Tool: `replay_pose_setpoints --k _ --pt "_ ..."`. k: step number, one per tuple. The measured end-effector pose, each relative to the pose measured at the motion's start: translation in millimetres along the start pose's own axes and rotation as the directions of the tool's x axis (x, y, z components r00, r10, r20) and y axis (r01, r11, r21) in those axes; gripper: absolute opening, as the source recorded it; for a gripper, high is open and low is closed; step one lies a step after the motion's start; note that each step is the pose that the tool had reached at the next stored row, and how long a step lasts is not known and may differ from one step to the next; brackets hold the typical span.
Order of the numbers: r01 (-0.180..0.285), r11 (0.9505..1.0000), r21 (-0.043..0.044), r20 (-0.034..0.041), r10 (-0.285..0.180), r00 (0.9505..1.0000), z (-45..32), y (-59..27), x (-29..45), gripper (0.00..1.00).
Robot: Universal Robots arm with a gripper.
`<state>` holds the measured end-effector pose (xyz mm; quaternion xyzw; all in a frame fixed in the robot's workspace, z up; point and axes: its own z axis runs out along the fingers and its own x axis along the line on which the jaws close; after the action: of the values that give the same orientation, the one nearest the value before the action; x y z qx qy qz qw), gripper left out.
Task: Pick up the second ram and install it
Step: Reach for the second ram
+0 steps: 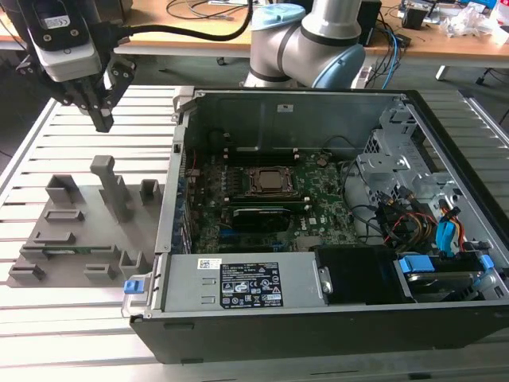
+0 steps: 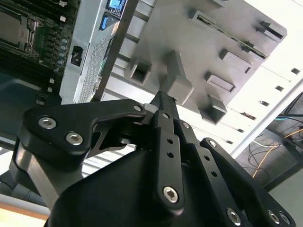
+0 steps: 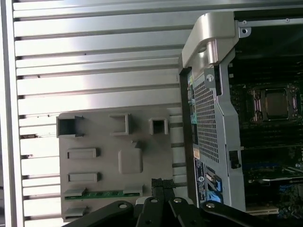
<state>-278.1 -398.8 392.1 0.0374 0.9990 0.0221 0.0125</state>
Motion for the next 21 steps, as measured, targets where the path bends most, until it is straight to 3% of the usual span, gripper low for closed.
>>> replay_pose_setpoints --k 8,14,21 --pt "0.000 1.0000 0.0000 0.0000 0.000 1.0000 0.0 -0.7 9.6 0.10" --pt "0.000 1.0000 0.0000 0.0000 0.000 1.0000 -0.2 -2.1 27.9 0.10" --pt "0.000 1.0000 0.0000 0.0001 0.000 1.0000 0.0 -3.4 40.3 0.10"
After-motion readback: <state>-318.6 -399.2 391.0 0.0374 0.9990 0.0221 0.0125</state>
